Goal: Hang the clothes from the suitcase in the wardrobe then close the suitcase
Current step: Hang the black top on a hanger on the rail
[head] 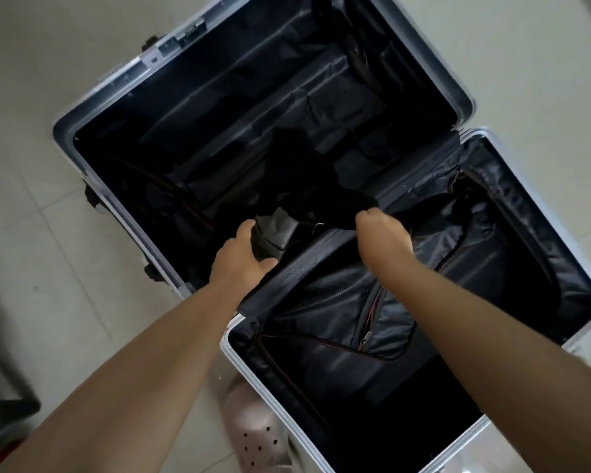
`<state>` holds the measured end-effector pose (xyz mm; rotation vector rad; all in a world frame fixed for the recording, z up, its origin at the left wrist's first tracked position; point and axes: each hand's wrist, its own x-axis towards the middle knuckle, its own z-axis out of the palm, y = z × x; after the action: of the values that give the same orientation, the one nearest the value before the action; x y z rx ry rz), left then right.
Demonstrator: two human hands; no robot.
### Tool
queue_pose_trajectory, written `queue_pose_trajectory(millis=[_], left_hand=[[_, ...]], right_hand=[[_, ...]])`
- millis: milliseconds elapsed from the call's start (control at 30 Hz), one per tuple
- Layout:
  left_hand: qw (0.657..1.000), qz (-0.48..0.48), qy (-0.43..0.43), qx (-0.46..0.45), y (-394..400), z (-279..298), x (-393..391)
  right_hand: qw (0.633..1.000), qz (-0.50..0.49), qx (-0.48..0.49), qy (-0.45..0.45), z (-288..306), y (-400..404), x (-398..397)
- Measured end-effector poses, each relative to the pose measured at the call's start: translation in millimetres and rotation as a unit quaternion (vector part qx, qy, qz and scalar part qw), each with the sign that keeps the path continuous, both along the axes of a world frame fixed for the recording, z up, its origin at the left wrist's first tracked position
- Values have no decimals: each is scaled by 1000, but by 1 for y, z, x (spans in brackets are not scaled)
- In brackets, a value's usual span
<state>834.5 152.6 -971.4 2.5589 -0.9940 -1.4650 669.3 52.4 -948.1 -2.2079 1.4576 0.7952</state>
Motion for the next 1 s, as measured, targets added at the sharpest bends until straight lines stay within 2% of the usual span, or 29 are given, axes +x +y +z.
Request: queue_pose_trajectory(millis=[100,167,200,267,367,433,567,667,733,867,933,1000], left_hand=[[991,-115,-55,48,-11,1,7],[987,-138,-70,43,-14,4,8],[987,-138,-68,34,-13,7,8],[992,-110,-53,20,-5,18,10],[997,-58,-53,-19,-1,51,16],[996,-42,-59,-51,-7,83,19],[988,-59,-97,-103,-32,163,21],[982,-14,-121,-142,-56,238,16],[983,-12,-69,-167,-67,288,0],[961,-170,106,-191,-77,399,-50],[943,-242,130,-187,-75,448,-74],[935,-260,114,-212,-73,486,-92]], right_hand=[[1000,2,17,23,4,0,-4],[997,76,24,16,16,6,-13],[989,146,-8,-7,21,9,-21],[977,209,-18,-36,33,18,-39],[986,151,55,-42,61,30,-73],[990,79,50,-104,82,34,-93],[970,34,-28,-240,156,24,-101],[945,-12,-58,-322,240,0,-95],[914,-32,-82,-395,295,-14,-89],[891,5,-73,-447,399,-30,-81],[876,-28,-76,-475,455,-37,-83],[859,-61,-76,-503,518,-47,-89]])
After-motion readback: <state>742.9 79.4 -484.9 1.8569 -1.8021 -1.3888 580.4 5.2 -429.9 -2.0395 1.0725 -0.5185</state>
